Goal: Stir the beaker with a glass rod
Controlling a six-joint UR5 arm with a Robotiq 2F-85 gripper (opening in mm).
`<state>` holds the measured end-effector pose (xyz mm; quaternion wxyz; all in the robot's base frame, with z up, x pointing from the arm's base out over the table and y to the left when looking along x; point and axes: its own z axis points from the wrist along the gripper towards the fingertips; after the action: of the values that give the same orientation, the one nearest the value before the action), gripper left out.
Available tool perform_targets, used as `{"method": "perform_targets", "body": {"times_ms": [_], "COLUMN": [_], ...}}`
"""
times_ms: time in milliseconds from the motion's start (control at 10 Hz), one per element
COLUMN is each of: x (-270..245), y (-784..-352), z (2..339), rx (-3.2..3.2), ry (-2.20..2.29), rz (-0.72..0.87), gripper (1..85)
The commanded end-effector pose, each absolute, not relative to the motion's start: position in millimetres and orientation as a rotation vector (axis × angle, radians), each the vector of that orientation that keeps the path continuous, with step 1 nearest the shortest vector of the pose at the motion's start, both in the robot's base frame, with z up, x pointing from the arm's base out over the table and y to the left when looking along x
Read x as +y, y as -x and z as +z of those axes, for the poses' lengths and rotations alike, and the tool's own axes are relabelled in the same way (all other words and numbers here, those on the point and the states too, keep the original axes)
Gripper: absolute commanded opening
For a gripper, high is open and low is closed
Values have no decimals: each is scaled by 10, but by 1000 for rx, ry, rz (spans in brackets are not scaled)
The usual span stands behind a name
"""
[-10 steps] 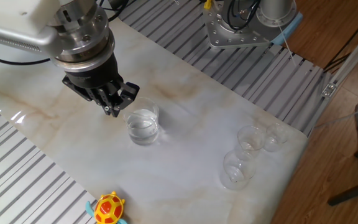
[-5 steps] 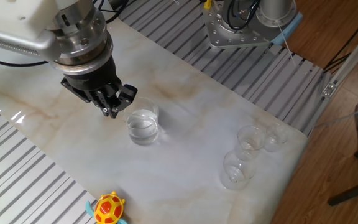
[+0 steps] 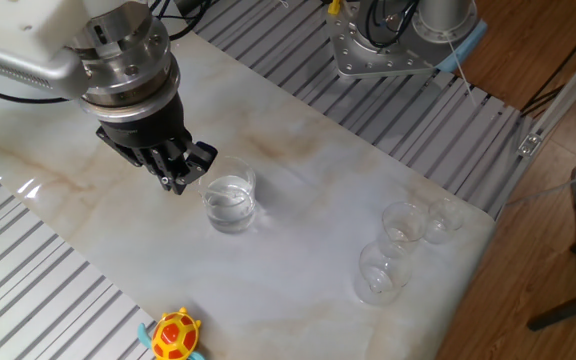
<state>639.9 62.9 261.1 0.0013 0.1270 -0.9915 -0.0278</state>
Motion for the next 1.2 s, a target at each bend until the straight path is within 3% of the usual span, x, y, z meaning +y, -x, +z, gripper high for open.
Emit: {"method": "perform_targets", "body": {"times_ms": [0, 1100], "x": [623, 635], "y": [-6379, -6324], "z": [2622, 2498], "rx": [-3109, -3065], "ry": [-366, -386], "rz": [-87, -94], "gripper": [10, 10]}}
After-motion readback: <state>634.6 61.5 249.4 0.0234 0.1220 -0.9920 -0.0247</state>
